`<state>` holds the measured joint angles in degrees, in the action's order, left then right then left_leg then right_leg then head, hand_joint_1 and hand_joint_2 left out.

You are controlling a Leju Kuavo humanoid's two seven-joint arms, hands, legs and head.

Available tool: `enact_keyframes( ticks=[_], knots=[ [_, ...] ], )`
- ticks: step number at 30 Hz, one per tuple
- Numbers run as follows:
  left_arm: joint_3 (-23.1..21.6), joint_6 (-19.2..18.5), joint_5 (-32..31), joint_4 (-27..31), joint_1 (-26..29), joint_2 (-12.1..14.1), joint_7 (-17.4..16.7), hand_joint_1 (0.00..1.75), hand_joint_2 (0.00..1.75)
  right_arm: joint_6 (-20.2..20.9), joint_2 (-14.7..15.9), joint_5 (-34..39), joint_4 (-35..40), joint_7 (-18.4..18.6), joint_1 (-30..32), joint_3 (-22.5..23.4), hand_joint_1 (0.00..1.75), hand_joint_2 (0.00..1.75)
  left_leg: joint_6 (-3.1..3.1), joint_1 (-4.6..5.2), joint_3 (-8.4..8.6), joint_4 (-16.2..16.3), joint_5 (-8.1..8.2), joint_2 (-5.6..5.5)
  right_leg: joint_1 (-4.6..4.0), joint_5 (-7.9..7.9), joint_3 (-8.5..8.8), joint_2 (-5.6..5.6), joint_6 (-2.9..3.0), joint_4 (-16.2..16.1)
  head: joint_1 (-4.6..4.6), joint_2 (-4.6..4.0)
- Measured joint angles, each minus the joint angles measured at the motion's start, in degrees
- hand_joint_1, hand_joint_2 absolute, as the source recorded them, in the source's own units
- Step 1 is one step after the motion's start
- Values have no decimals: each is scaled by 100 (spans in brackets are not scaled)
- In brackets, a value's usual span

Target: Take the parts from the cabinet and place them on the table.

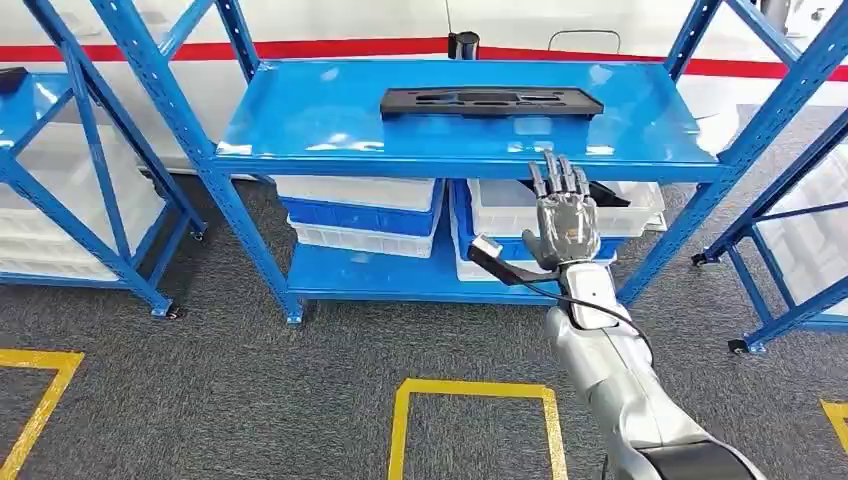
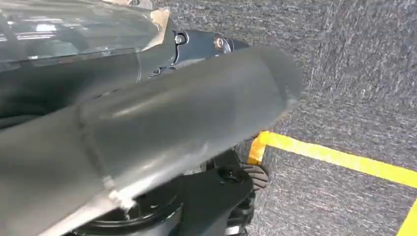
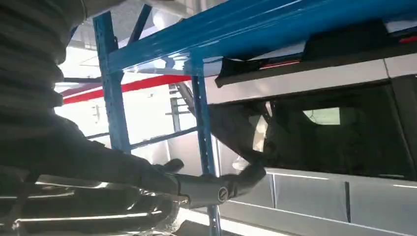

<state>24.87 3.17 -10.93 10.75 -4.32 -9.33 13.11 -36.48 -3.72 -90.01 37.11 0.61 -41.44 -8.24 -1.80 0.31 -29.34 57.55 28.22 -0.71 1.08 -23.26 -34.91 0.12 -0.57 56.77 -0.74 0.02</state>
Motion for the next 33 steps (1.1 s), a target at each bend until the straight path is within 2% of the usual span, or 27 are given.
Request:
enact_keyframes(
  ticks=[1,2,3,5,6,7,8,9,11,12,13,15,16,17,19,20,21,22,23,24,25,26,27,28,30,31,33],
  knots=[
    [2,0,0,0,-3,9,0,0,0,0,-6,0,0,0,-6,0,0,175,30,-41,-66,66,40,46,23,-14,64,-8,39,-3,-3,0],
    [7,0,0,0,-5,11,0,0,0,0,-6,4,0,2,-29,0,0,175,63,-47,-148,289,66,61,12,-42,99,-13,74,-4,11,0],
    [11,0,0,0,-17,9,0,0,0,0,-11,0,0,13,-45,0,0,175,100,-57,-381,686,135,58,11,-62,124,-14,100,-3,-25,0],
    [11,-2,0,0,-13,2,0,0,0,0,-24,-2,-2,13,-37,0,0,175,158,-74,-980,1502,508,59,9,-133,172,-18,129,-3,-27,0],
    [15,-2,0,0,0,2,0,0,0,0,-33,-2,-6,15,-19,0,0,175,165,-84,-1174,1669,624,59,7,-172,206,-24,125,-3,-31,0],
    [17,-2,0,-2,8,4,0,0,0,0,-35,-2,-9,15,-8,0,0,175,165,-89,-1254,1615,607,59,7,-209,249,-25,125,-2,-31,0],
    [20,-2,0,-2,11,4,0,0,0,0,-37,-2,-15,18,-6,-4,0,175,144,-89,-1221,1335,420,59,6,-255,309,-28,112,-2,-40,0],
    [26,-2,0,-2,11,7,0,0,0,0,-48,-2,-15,33,-13,-7,0,175,112,-88,-1079,878,113,59,5,-303,375,-29,98,-3,-33,0],
    [35,-2,0,-2,13,11,0,0,0,0,-85,-2,-15,53,-27,-13,0,175,0,-60,-760,-32,-622,65,2,-396,447,-27,71,-19,-38,0],
    [39,-2,0,-2,13,26,0,0,0,0,-107,-2,-17,57,-29,-18,0,175,-22,-11,-771,17,-447,52,-32,-436,526,-46,17,-22,-24,0],
    [42,-4,-8,-2,9,26,0,0,0,0,-109,-2,-17,57,-46,-18,0,175,-46,8,-742,-2,-390,38,-17,-477,530,-54,-27,-52,-27,0],
    [48,-4,-17,-4,19,15,0,0,0,0,-118,-2,-13,57,-39,-20,0,175,-136,16,-626,-130,-445,22,-52,-348,599,-57,-162,69,-29,0],
    [52,-4,-20,-7,25,9,2,0,0,0,-118,-4,-13,55,-44,-22,0,175,-181,-15,-441,-180,-472,16,-69,-432,566,-46,-166,124,-40,2],
    [59,-4,-20,-7,28,-2,2,0,0,0,-118,-2,-13,55,-60,-22,0,175,-198,-11,-356,-175,-462,45,-41,-463,531,-47,-166,317,-20,0],
    [81,-7,-20,-7,1,2,4,0,0,0,-122,-2,-13,55,-91,-26,0,175,-242,-1,-319,-174,-409,39,-37,-543,19,-47,-133,1118,-7,2],
    [87,-9,-20,-7,-2,2,2,0,0,0,-118,-2,-15,55,-62,-28,0,175,-256,2,-298,-174,-362,30,-32,-761,-302,-48,-127,1519,-14,2],
    [92,-11,-20,-7,1,0,2,0,0,0,-109,-2,-15,55,-25,-28,0,175,-255,9,-259,-172,-314,11,-35,-970,-526,-48,-134,1728,4,2],
    [94,-11,-20,-9,15,-4,2,0,0,0,-107,-2,-15,55,-1,-28,0,175,-248,15,-208,-171,-267,-5,-33,-1030,-611,-47,-167,1689,0,2],
    [94,-13,-26,-9,30,-11,2,0,0,0,-105,-2,-15,55,13,-28,0,175,-236,17,-137,-165,-209,-20,-33,-986,-587,-46,-184,1431,2,2],
    [94,-13,-26,-9,36,-11,2,0,0,0,-98,-2,-15,55,15,-28,0,175,-220,18,-59,-165,-145,-27,-34,-819,-481,-45,-211,1008,6,2],
    [94,-13,-26,-9,35,-13,2,0,0,0,-87,0,-15,57,13,-28,0,175,-199,19,25,-164,-74,-32,-34,-467,-332,-40,-276,462,6,2],
    [94,-13,-26,-9,41,-13,2,0,0,0,-79,0,-17,55,18,-28,0,175,-177,23,-4,-176,-18,-33,-36,-56,-251,-19,-322,62,15,2],
    [94,-13,-26,-15,34,-13,2,0,0,0,-72,0,-24,55,21,-28,0,175,-148,55,118,-143,65,-32,-55,136,-234,3,-273,-37,2,2],
    [94,-13,-26,-15,18,-15,2,0,0,0,-81,-2,-24,55,20,-31,0,175,-105,59,140,-164,123,-36,-95,118,-122,9,-142,-35,22,2],
    [96,-13,-26,-15,13,-17,2,0,0,0,-89,0,-15,55,-15,-31,0,175,-69,52,175,-91,75,-35,-72,128,-76,-3,-19,-50,19,2],
    [94,-13,-26,-13,-1,-13,2,0,0,0,-87,0,-2,55,-29,-31,0,175,-30,43,86,115,4,-23,-22,106,-8,-25,31,-65,2,2],
    [94,-13,-26,-13,-1,-18,7,0,0,0,-94,9,2,61,-65,-28,0,175,37,11,-447,942,-196,21,-14,27,117,-15,158,-93,-7,2]
  ],
)
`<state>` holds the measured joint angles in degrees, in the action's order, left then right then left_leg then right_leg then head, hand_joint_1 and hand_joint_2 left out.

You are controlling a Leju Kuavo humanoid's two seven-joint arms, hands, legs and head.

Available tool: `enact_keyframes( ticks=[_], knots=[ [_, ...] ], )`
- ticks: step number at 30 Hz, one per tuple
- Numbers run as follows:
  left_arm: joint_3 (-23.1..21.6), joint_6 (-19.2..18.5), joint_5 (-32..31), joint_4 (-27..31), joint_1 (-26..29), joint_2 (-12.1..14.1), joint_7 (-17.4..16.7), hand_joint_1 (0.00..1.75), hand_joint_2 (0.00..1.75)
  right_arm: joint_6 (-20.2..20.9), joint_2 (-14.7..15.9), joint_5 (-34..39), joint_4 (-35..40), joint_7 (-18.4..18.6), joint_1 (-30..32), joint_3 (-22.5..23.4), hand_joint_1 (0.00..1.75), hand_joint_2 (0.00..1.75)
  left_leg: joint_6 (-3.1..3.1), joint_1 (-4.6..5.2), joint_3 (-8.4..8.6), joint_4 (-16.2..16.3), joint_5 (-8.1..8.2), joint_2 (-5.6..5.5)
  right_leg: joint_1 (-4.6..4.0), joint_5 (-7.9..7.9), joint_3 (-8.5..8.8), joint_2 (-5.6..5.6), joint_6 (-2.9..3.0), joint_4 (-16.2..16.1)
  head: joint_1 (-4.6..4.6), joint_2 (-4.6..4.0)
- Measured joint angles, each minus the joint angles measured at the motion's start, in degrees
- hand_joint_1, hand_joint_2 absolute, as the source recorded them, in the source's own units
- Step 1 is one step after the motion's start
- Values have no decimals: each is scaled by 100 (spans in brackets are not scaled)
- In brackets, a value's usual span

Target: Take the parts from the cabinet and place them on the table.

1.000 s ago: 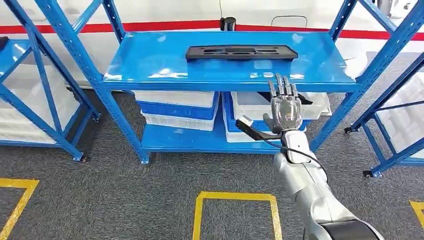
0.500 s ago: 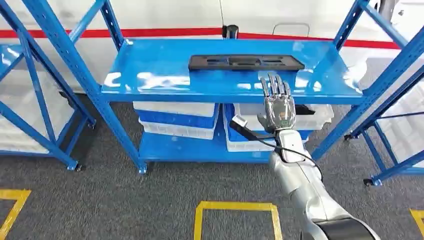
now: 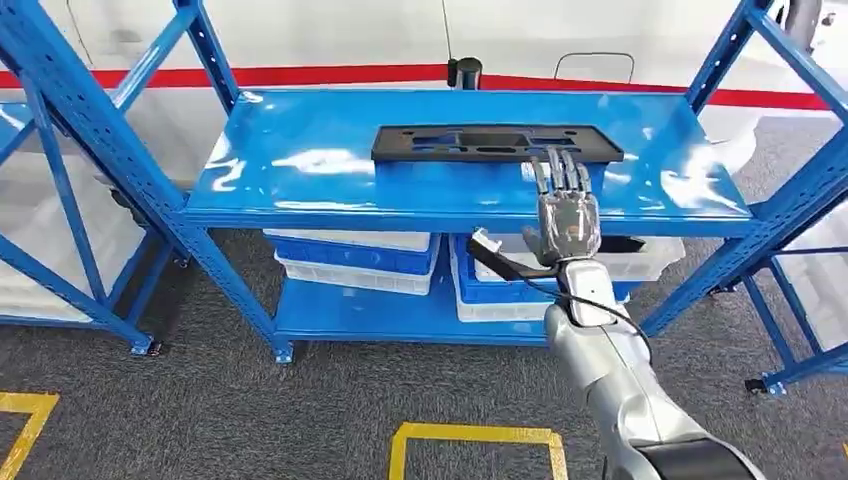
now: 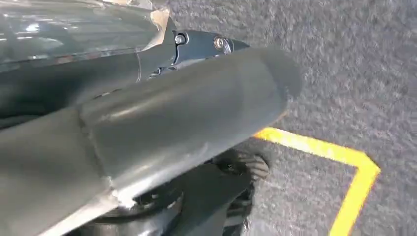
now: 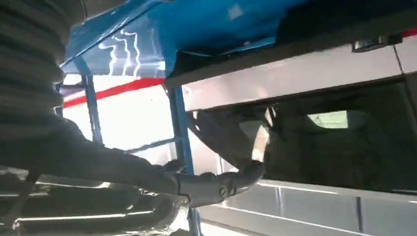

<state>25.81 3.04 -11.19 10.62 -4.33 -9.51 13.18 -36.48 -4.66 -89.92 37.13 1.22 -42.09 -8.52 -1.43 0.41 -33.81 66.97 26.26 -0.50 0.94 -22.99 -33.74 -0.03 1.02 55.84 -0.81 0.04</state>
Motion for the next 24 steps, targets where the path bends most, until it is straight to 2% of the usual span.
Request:
enact_keyframes(
  ticks=[1,2,3,4,5,6,7,8,9,10,11,12,13,14,15,16,17,18,19,20,21,22,23,24],
  knots=[
    [0,0,-2,0,1,0,0,0,0,0,-9,-11,-2,-4,-9,-2,0,175,40,-35,-293,381,102,3,0,-55,48,-6,26,-2,2,0],
    [0,0,-7,0,3,0,0,0,0,0,-17,-11,-2,-4,-1,-2,0,175,85,-66,-557,656,366,7,0,-112,102,-16,26,-2,0,0],
    [0,2,-7,0,8,0,0,0,0,0,-17,-11,-2,-4,11,-2,0,175,127,-91,-764,794,676,11,0,-172,164,-23,23,-1,-2,0],
    [0,2,-7,0,9,0,0,0,0,0,-17,-11,-2,-4,24,-2,0,175,162,-115,-885,773,846,22,3,-226,230,-33,12,-1,0,0],
    [0,2,-7,0,10,4,0,0,0,0,-17,-11,-2,-4,31,-2,0,175,174,-131,-919,583,841,38,9,-299,317,-38,-4,-1,2,0],
    [0,2,-7,0,13,7,0,0,0,0,-17,-11,-2,-4,31,-2,0,175,174,-143,-863,278,682,39,14,-359,396,-39,-19,-1,0,0],
    [2,0,-7,0,16,9,0,0,0,0,-20,-11,-2,-4,24,-2,0,175,162,-149,-738,-186,332,42,20,-427,490,-37,-40,-3,0,0],
    [2,-6,-5,-2,21,9,0,0,0,0,-24,-11,-2,-4,16,-2,0,175,135,-150,-586,-695,-205,58,21,-497,551,-34,-66,-14,0,0],
    [2,-7,-7,-2,32,13,0,0,0,0,-31,-11,-13,-2,-2,-2,0,175,97,-113,-571,-991,-495,76,-3,-559,616,-45,-105,5,-6,0],
    [2,-13,-7,-2,22,20,0,0,0,0,-35,-11,-22,-2,-15,-2,0,175,54,-107,-521,-997,-463,62,-23,-619,579,-62,-151,-29,-18,0],
    [2,-33,-9,-2,21,18,0,0,0,0,-41,-11,-17,0,-26,-2,0,175,24,-92,-494,-1016,-432,62,-23,-665,642,-52,-191,-99,5,0],
    [2,-46,-11,-2,25,15,4,0,0,0,-37,-11,-18,0,-42,-2,0,175,-18,-90,-459,-1092,-421,38,-47,-565,746,-54,-268,46,0,0],
    [2,-52,-13,-2,23,9,7,0,0,0,-37,-11,-17,0,-66,-2,0,175,-86,-79,-275,-1086,-441,35,-57,-538,779,-59,-321,56,9,0],
    [2,-55,-15,-2,29,7,9,0,0,0,-33,-11,-20,0,-61,-2,0,175,-165,-91,-195,-1133,-488,43,-40,-605,684,-53,-324,246,18,0],
    [2,-55,-15,-2,26,7,9,0,0,0,-28,-11,-20,0,-78,-2,0,175,-183,-87,-126,-1129,-469,51,-38,-615,515,-51,-312,614,31,0],
    [2,-53,-15,-2,21,9,9,0,0,0,-28,-11,-24,0,-81,-2,0,175,-210,-84,-88,-1128,-439,50,-29,-663,237,-50,-297,1043,35,0],
    [2,-57,-26,-2,8,11,9,0,0,0,-26,-11,-30,15,-61,-2,0,175,-239,-83,-55,-1130,-395,45,-22,-790,-78,-51,-293,1455,29,0],
    [2,-66,-68,-2,7,13,7,0,0,0,-6,-11,-28,64,-19,-2,0,175,-245,-83,-10,-1130,-342,20,-27,-1040,-353,-51,-295,1752,33,0],
    [2,-81,-105,-2,11,11,-15,0,0,0,15,-11,-22,103,34,-2,0,175,-241,-80,43,-1129,-285,-9,-25,-1277,-520,-51,-279,1844,37,0],
    [2,-114,-149,-2,26,11,-28,0,0,0,42,-11,15,111,113,-2,0,175,-234,-78,117,-1128,-216,-35,-21,-1398,-601,-50,-305,1726,35,0],
    [2,-127,-182,-2,37,13,-26,0,0,2,68,-11,57,111,182,-2,0,175,-221,-77,199,-1127,-149,-54,-20,-1341,-589,-49,-356,1432,42,0],
    [2,-138,-208,-2,44,13,-28,0,0,4,94,-11,92,111,232,-2,0,175,-204,-74,282,-1125,-85,-65,-19,-1110,-517,-44,-430,1027,42,0],
    [2,-155,-216,-2,45,13,-26,0,0,4,116,-11,137,109,279,-2,0,175,-185,-71,350,-1126,-19,-66,-19,-689,-427,-26,-490,567,44,0],
    [2,-160,-225,-4,44,13,-28,0,0,9,133,-11,157,109,316,-2,0,175,-157,-53,421,-1108,51,-71,-26,-153,-395,17,-552,110,48,0]
  ],
)
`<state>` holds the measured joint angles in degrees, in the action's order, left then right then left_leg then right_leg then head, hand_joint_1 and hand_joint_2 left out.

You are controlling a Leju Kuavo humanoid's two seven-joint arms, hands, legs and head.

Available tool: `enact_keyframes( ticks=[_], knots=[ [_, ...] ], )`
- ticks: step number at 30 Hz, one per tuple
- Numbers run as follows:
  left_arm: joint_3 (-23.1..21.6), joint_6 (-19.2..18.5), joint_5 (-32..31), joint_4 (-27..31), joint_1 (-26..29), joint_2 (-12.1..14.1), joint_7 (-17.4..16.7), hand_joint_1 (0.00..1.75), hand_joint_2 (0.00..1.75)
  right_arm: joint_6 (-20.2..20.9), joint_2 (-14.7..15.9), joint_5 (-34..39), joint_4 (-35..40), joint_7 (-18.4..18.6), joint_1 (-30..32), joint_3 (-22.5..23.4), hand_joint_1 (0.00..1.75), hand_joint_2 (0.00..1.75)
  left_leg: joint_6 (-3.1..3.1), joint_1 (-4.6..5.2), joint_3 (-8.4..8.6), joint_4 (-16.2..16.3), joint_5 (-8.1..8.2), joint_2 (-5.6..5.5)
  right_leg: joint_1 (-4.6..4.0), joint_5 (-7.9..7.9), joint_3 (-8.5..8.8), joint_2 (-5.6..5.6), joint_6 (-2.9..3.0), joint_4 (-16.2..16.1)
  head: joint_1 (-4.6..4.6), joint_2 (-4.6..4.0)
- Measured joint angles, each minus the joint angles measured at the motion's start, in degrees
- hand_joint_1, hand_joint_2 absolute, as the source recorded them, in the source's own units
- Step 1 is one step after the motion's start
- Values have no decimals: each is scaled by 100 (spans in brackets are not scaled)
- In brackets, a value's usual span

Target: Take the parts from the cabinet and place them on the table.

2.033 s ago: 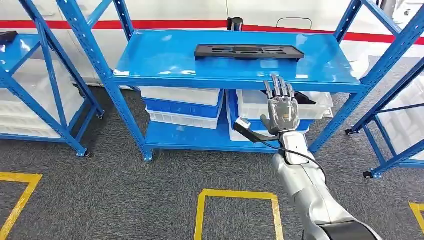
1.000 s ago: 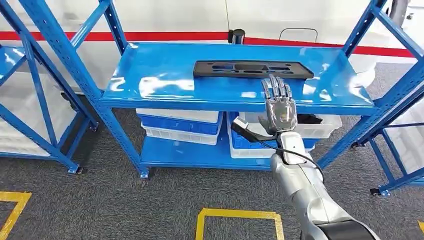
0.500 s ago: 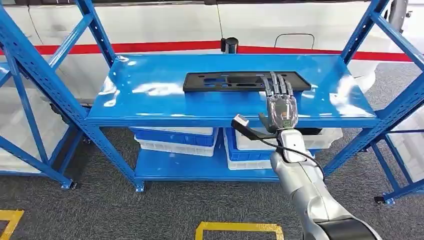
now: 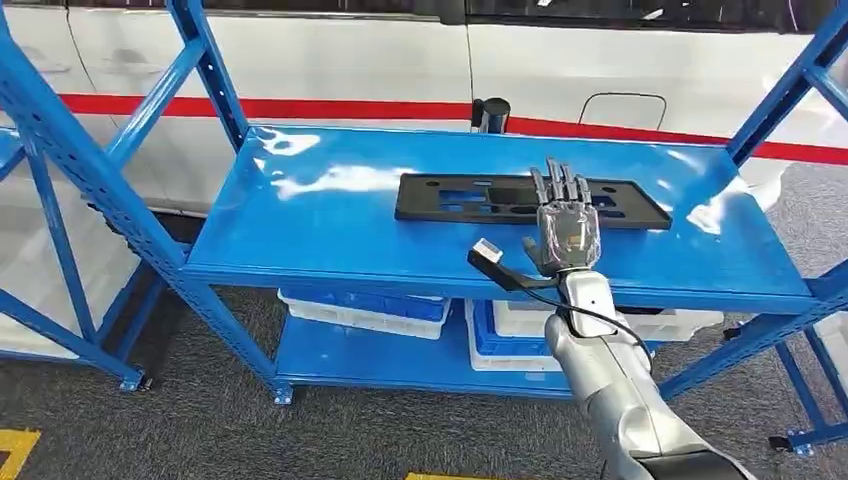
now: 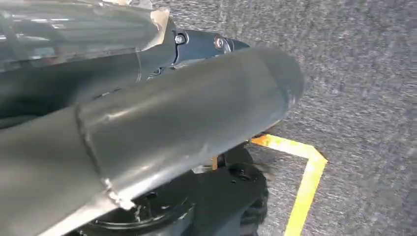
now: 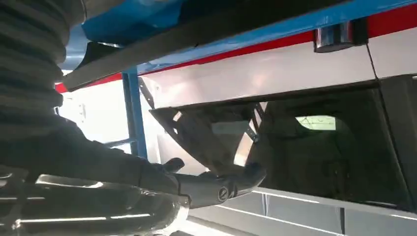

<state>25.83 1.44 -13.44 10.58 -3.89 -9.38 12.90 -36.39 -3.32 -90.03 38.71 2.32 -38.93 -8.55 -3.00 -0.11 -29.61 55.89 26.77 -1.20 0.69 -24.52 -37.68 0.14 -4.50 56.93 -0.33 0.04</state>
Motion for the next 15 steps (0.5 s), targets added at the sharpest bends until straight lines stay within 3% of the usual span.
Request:
enact_keyframes(
  ticks=[1,2,4,5,6,7,9,10,11,12,13,15],
  knots=[
    [0,0,0,2,-3,4,2,0,0,0,15,2,20,0,29,0,0,175,28,18,36,22,100,-4,-6,35,6,31,116,-65,-18,0],
    [0,0,-4,2,-17,6,2,0,0,0,17,2,69,-2,55,0,0,175,75,35,57,11,166,5,-55,66,141,5,188,-47,-15,0],
    [0,0,-17,2,-9,11,0,0,0,0,32,2,142,-2,47,2,0,175,109,42,86,217,169,13,36,238,216,-16,328,-57,-23,0],
    [-2,0,-17,2,-18,29,0,0,0,0,33,0,168,-2,53,2,0,175,124,25,14,407,160,34,71,211,283,-28,401,-49,-44,0],
    [0,0,-20,2,-29,28,0,0,0,0,37,7,194,0,46,2,0,175,156,19,-189,761,108,56,63,167,333,-26,458,-48,-31,0],
    [-2,0,-22,2,-33,28,0,0,0,2,37,0,208,-2,35,2,0,175,199,6,-477,1209,163,71,59,130,364,-30,505,-47,-53,0],
    [-2,-2,-24,2,-32,28,0,0,0,2,37,0,210,-2,69,2,0,175,274,-23,-951,1799,629,78,55,38,433,-36,533,-47,-44,0],
    [-2,-2,-24,2,-16,28,0,0,0,2,37,0,210,-2,95,2,0,175,296,-39,-1114,1898,838,81,55,-15,486,-49,525,-46,-59,0],
    [-2,-2,-24,2,-9,33,0,0,0,2,37,0,210,-2,111,2,0,175,308,-55,-1183,1811,884,91,55,-71,546,-60,516,-46,-52,0],
    [-2,-2,-24,2,-10,35,0,0,0,2,37,0,210,-2,120,2,0,175,304,-63,-1151,1535,767,105,56,-131,621,-66,501,-46,-57,0],
    [-2,0,-24,2,-13,39,0,0,0,2,37,0,210,-2,121,2,0,175,291,-66,-1030,1100,492,108,59,-191,706,-67,485,-46,-52,0],
    [-2,-2,-26,2,-7,44,0,0,0,2,37,0,223,-2,122,2,0,175,238,-63,-771,214,-358,116,61,-310,770,-63,443,-67,-55,0]
  ],
)
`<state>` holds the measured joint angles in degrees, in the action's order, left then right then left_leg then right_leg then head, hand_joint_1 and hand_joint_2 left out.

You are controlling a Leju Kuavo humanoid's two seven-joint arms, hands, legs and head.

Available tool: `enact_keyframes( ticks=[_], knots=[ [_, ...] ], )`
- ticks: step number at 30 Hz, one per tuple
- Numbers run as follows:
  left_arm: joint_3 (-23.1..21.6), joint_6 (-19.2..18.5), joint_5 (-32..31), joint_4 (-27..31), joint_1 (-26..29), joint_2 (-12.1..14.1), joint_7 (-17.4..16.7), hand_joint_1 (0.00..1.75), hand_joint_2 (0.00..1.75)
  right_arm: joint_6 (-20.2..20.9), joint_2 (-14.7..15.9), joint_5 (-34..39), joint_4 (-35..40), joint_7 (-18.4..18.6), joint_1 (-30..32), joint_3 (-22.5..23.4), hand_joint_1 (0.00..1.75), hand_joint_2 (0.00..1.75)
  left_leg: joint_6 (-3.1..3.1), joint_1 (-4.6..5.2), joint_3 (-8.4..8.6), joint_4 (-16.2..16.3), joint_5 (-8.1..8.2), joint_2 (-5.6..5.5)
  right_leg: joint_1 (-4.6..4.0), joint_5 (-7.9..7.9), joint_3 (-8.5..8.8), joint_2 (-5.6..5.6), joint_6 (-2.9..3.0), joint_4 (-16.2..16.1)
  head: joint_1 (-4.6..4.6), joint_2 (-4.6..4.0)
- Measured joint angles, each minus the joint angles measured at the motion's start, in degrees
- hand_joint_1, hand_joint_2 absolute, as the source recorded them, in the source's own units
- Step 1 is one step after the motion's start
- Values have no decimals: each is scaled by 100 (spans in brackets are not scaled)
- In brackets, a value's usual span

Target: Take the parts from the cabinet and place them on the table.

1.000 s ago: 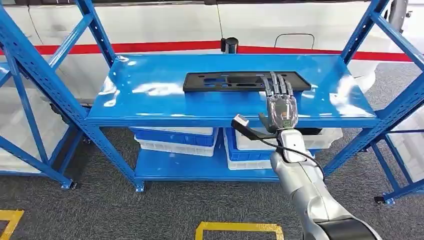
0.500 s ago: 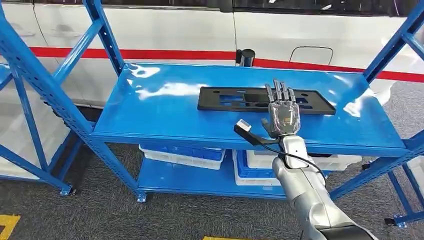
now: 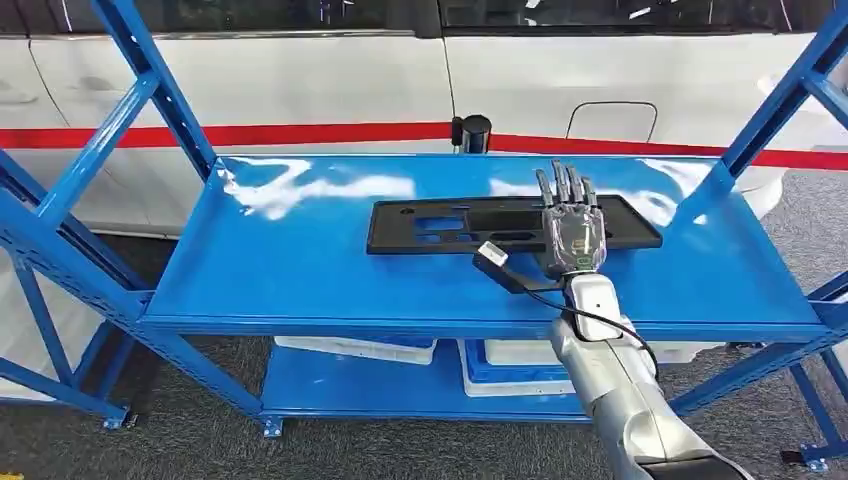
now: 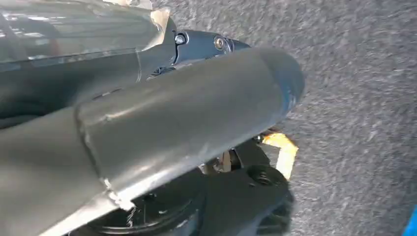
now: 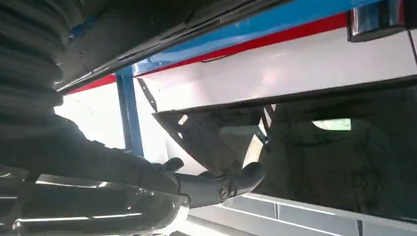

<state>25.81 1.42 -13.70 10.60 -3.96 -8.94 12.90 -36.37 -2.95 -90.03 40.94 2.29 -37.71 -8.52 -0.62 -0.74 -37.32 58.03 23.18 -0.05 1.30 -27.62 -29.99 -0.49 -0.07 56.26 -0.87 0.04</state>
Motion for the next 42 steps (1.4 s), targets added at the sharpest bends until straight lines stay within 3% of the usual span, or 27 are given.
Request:
enact_keyframes(
  ticks=[1,2,4,5,6,8,9,10,11,12,13,15,16,17,18,19,20,24,28,31,35,42],
  knots=[
    [0,-2,-9,-2,7,4,-2,0,0,2,-2,0,0,7,-1,0,0,175,-42,53,-17,-18,-16,-2,-38,-45,123,-13,-47,25,11,0],
    [0,-15,-24,-2,-8,7,-4,0,0,4,2,0,18,18,-3,-2,0,175,-92,63,28,-44,29,-13,-39,-88,125,-15,-96,-15,13,0],
    [0,-28,-68,-2,-7,4,-6,0,0,2,9,0,87,20,35,0,0,175,-188,76,78,-129,19,-13,-69,-13,177,-26,-213,56,11,0],
    [0,-33,-77,0,-5,-2,-7,0,0,2,28,0,125,20,51,0,0,175,-241,60,250,-159,-2,-23,-94,-56,161,-18,-223,89,4,0],
    [0,-44,-81,-2,-5,-4,-7,0,0,2,50,0,142,18,71,0,0,175,-262,55,335,-178,-4,-8,-54,-106,88,-11,-224,307,35,0],
    [0,-41,-125,0,-27,6,-24,0,0,2,72,0,162,13,103,0,0,175,-303,58,377,-188,48,-19,-57,-283,-386,4,-192,1066,26,0],
    [0,-22,-146,0,-43,9,-72,0,0,2,103,2,162,7,157,0,0,175,-314,61,392,-187,84,-31,-56,-484,-714,5,-156,1506,26,0],
    [0,-13,-168,0,-40,9,-107,0,0,2,125,2,171,-4,227,0,0,175,-320,62,413,-186,119,-53,-62,-633,-938,4,-164,1766,28,0],
    [0,2,-181,-2,-38,9,-127,0,0,2,148,2,177,-9,293,0,0,175,-317,67,449,-184,158,-72,-65,-659,-1066,4,-189,1807,31,0],
    [0,22,-192,-2,-22,9,-160,0,0,4,157,2,177,-9,346,0,0,175,-310,72,496,-183,201,-88,-64,-532,-1068,4,-216,1603,26,0],
    [0,39,-195,-2,-20,7,-210,0,0,20,168,2,177,-9,378,-4,0,175,-297,75,553,-182,243,-95,-64,-276,-963,5,-291,1210,31,0],
    [2,50,-197,-2,-20,9,-249,0,0,33,168,2,173,35,409,-92,0,175,-251,75,654,-193,341,-98,-65,415,-621,19,-366,155,35,0],
    [0,55,-208,-2,-27,7,-254,0,0,28,166,2,151,101,420,-164,0,175,-216,106,710,-157,388,-97,-94,467,-644,40,-280,-2,26,0],
    [2,57,-236,-2,-38,7,-254,0,0,22,157,0,118,164,405,-247,0,175,-178,109,687,-177,417,-105,-120,371,-575,58,-134,13,55,0],
    [0,65,-253,-2,-43,11,-256,0,0,13,116,4,116,229,363,-336,0,175,-140,111,719,-192,439,-85,-118,478,-535,39,-87,-8,48,0],
    [2,76,-256,-2,-36,18,-254,0,0,13,90,2,99,256,349,-393,0,175,-270,111,710,-132,489,-69,-72,553,-499,31,-120,-22,31,0],
    [0,90,-260,-2,-41,18,-254,0,0,13,74,0,77,267,348,-441,0,175,-368,108,734,-145,457,-60,-98,536,-481,20,-118,-17,24,0],
    [0,90,-275,-2,-63,13,-254,0,0,13,39,2,44,297,303,-560,0,175,-296,83,790,-224,505,-39,-133,484,-462,-3,-41,-21,26,0],
    [0,90,-275,-2,-62,20,-254,0,0,13,26,2,7,304,285,-610,0,175,-250,77,816,-251,507,-39,-140,474,-448,-3,-26,-20,24,0],
    [0,90,-275,-2,-62,22,-254,0,0,13,26,2,-4,304,285,-610,0,175,-139,60,817,-254,502,-40,-153,474,-447,-3,-22,-17,26,0],
    [0,90,-275,-2,-61,22,-254,0,0,15,26,2,-24,286,285,-610,0,175,-104,60,819,-254,492,-40,-152,476,-442,-3,-19,-16,28,0],
    [7,166,-271,-2,-61,26,-310,0,0,33,-9,2,-87,125,252,-608,0,175,-104,75,839,-253,494,-38,-137,477,-421,-4,-19,-17,28,0]
  ],
)
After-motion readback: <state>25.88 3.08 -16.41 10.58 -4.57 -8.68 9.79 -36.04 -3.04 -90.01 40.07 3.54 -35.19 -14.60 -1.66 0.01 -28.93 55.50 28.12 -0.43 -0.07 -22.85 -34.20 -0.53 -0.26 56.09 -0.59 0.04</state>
